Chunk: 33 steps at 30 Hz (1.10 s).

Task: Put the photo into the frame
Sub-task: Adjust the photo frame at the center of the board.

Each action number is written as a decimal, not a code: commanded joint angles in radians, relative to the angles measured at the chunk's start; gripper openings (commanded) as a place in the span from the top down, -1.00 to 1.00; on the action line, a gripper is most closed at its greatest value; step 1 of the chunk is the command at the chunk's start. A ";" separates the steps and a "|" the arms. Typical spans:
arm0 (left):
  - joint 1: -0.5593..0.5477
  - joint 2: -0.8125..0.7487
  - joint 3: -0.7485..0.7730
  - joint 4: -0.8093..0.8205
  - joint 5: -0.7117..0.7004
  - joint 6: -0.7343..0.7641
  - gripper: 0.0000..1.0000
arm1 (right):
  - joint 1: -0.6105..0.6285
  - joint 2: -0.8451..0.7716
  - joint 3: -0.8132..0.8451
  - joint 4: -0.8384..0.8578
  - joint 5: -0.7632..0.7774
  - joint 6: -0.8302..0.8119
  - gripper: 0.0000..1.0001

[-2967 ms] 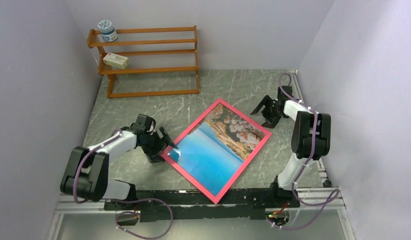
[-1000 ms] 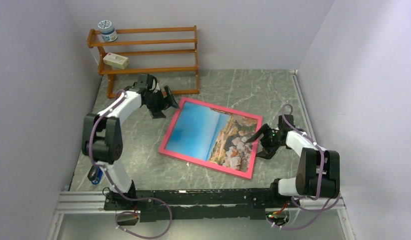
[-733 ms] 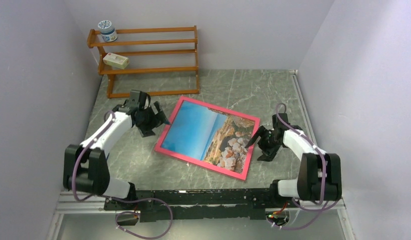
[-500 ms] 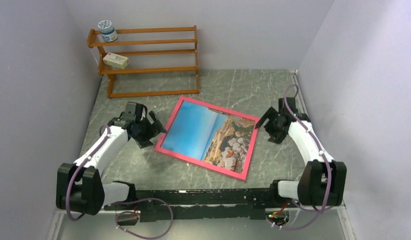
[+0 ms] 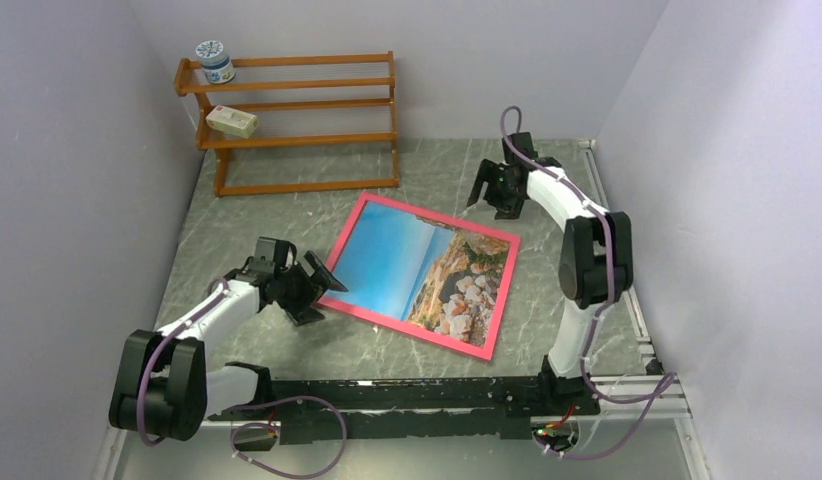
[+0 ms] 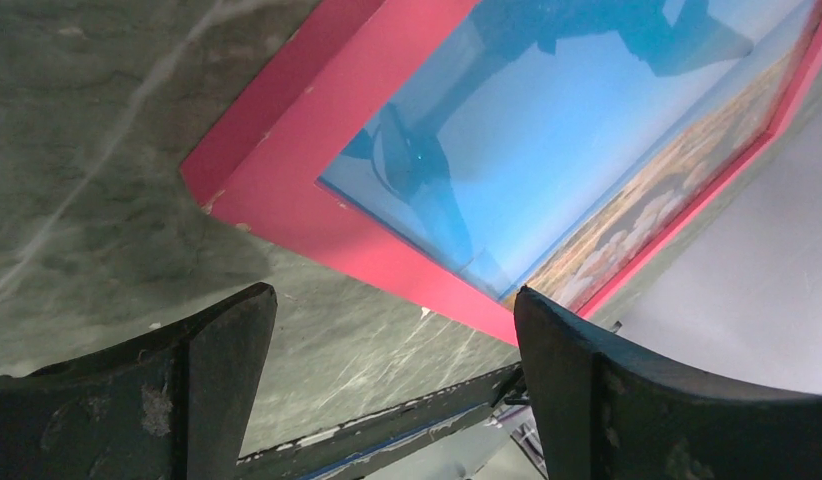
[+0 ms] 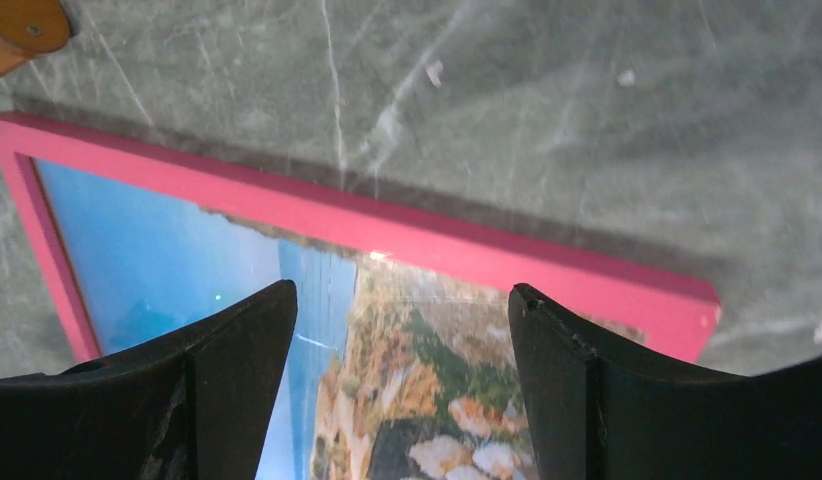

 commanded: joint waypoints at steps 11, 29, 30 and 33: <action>-0.002 0.160 0.028 0.229 0.084 -0.021 -0.88 | 0.025 0.145 0.015 0.062 -0.111 -0.176 -0.63; 0.006 0.243 0.139 0.134 -0.098 0.045 -0.86 | 0.029 -0.085 -0.378 0.052 -0.308 -0.087 -0.60; 0.006 0.252 0.147 0.149 -0.082 0.056 -0.86 | 0.028 -0.094 -0.401 0.058 -0.321 -0.084 -0.60; 0.006 0.292 0.181 0.182 -0.016 0.092 -0.86 | 0.029 -0.127 -0.466 0.084 -0.348 -0.074 -0.60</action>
